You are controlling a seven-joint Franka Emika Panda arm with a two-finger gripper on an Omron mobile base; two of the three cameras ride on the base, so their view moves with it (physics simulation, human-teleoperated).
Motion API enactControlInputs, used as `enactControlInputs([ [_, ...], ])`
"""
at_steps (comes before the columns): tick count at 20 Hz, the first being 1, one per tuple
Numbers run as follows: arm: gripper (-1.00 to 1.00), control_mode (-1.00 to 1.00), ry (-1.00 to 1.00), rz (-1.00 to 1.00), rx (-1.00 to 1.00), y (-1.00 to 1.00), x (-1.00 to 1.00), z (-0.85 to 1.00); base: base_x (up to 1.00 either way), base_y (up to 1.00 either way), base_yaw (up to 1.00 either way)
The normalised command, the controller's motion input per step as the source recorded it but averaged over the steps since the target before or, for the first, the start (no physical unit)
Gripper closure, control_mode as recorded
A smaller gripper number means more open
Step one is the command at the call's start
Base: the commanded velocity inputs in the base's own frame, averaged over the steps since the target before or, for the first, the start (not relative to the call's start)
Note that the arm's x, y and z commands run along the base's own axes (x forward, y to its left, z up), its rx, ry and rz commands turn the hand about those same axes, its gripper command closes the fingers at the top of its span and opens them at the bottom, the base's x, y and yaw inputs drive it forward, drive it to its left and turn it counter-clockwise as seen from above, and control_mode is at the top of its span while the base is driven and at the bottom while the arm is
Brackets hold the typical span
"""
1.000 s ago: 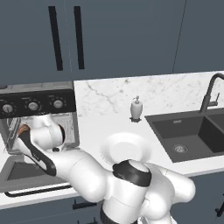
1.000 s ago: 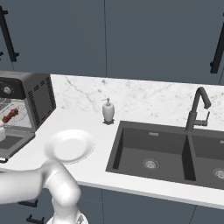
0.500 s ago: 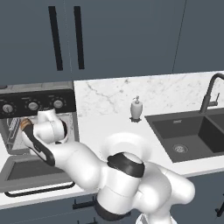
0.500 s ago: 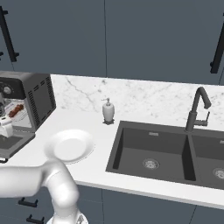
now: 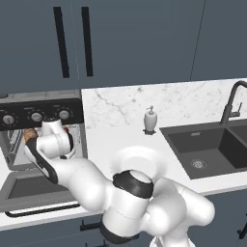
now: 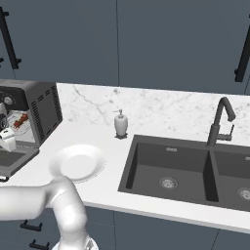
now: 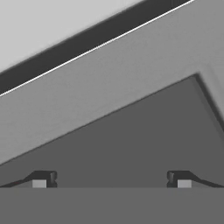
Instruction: Pick up the kebab skewer and baguette bread, and place them inside the toaster oven. Close the toaster oven door and start by setting the timer.
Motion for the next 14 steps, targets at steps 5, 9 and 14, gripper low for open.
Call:
enactControlInputs([
  [5,-1.00,-1.00,0.00,-0.08,-0.01,0.00,0.28,0.00,0.00,0.00,0.00],
  [9,-1.00,-1.00,0.00,-0.12,-0.01,0.00,0.44,0.00,0.00,0.00,0.00],
  [14,-1.00,-1.00,0.00,-0.12,-0.01,0.00,0.39,0.04,0.00,0.00,0.00],
])
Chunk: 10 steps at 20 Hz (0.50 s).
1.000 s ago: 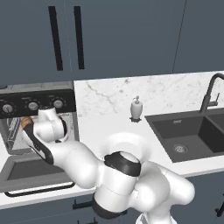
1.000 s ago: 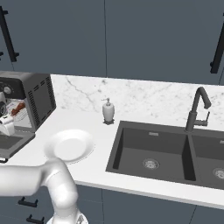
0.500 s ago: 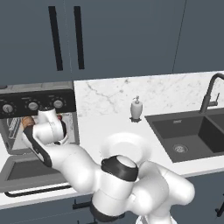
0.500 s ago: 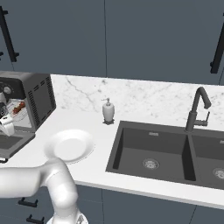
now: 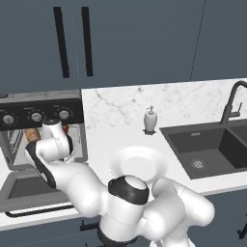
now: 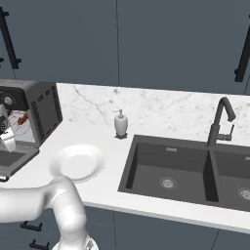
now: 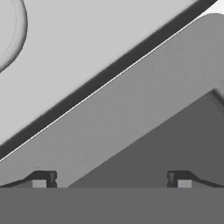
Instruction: Pick up the kebab skewer and baguette bread, and place them inside the toaster oven. Close the toaster oven door and start by setting the timer.
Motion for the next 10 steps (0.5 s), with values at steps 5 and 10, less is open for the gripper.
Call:
enactControlInputs([
  [5,-1.00,-1.00,0.01,-0.11,0.00,0.00,0.26,0.09,0.00,0.00,0.00],
  [10,-1.00,-1.00,0.06,-0.02,0.00,0.00,0.06,0.22,0.00,0.00,0.00],
])
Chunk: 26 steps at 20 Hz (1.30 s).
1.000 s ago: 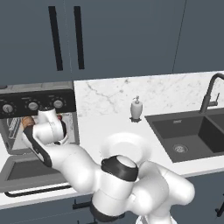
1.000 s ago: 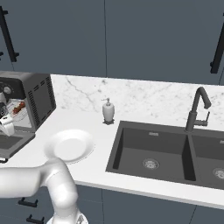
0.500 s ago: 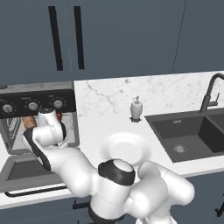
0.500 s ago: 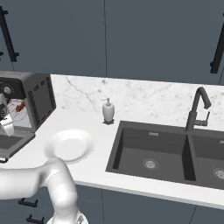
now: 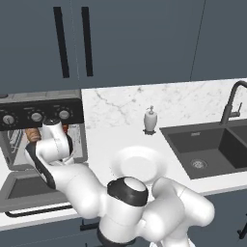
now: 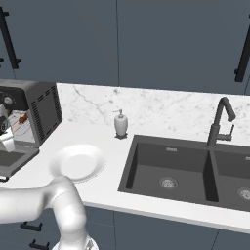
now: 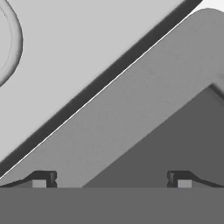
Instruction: Pick up the kebab skewer and baguette bread, and place them inside the toaster oven. Close the toaster oven door and start by setting the timer.
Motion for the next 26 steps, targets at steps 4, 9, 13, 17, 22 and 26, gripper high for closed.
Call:
enactControlInputs([
  [4,-1.00,-1.00,0.10,0.00,0.00,0.00,0.10,0.24,0.00,0.00,0.00],
  [9,-1.00,-1.00,0.05,0.00,0.00,0.02,-0.21,0.22,0.00,0.00,0.00],
  [13,-1.00,-1.00,0.00,0.03,0.00,0.20,-0.91,0.20,0.00,0.00,0.00],
  [17,-1.00,-1.00,0.00,0.15,0.00,0.23,-1.00,0.33,0.00,0.00,0.00],
  [22,-1.00,-1.00,0.00,0.27,0.00,0.15,-0.99,0.08,0.00,0.00,0.00],
  [26,-1.00,-1.00,0.00,0.38,0.00,0.15,-0.77,-0.08,0.00,0.00,0.00],
])
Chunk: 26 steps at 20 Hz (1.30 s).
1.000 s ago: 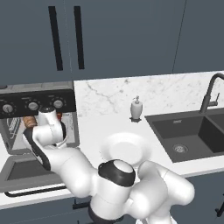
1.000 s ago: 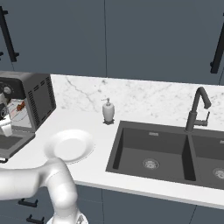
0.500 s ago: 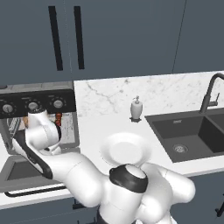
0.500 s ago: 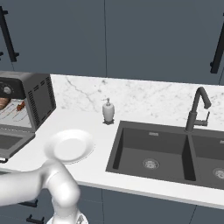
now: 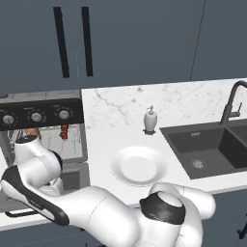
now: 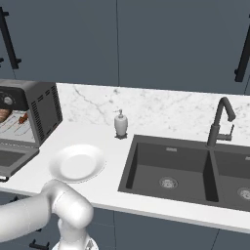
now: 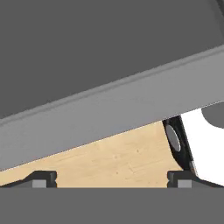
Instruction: Pick up the kebab skewer and baguette bread, and place them inside the toaster oven. Close the toaster oven door and start by setting the timer.
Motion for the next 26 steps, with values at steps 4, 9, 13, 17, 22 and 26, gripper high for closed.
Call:
enactControlInputs([
  [4,-1.00,-1.00,0.00,0.31,0.00,0.00,-0.29,-0.37,0.00,0.00,0.00],
  [9,-1.00,-1.00,0.03,0.23,0.00,0.00,0.10,-0.33,0.00,0.00,0.00],
  [13,-1.00,-1.00,0.01,0.19,0.00,0.00,0.12,-0.47,0.00,0.00,0.00],
  [17,-1.00,-1.00,0.00,0.08,0.00,0.00,0.12,-0.53,0.00,0.00,0.00],
  [22,-1.00,-1.00,0.00,0.02,0.00,0.00,0.32,-0.33,0.00,0.00,0.00],
  [26,-1.00,-1.00,0.00,0.01,0.00,0.00,0.26,-0.26,0.00,0.00,0.00],
])
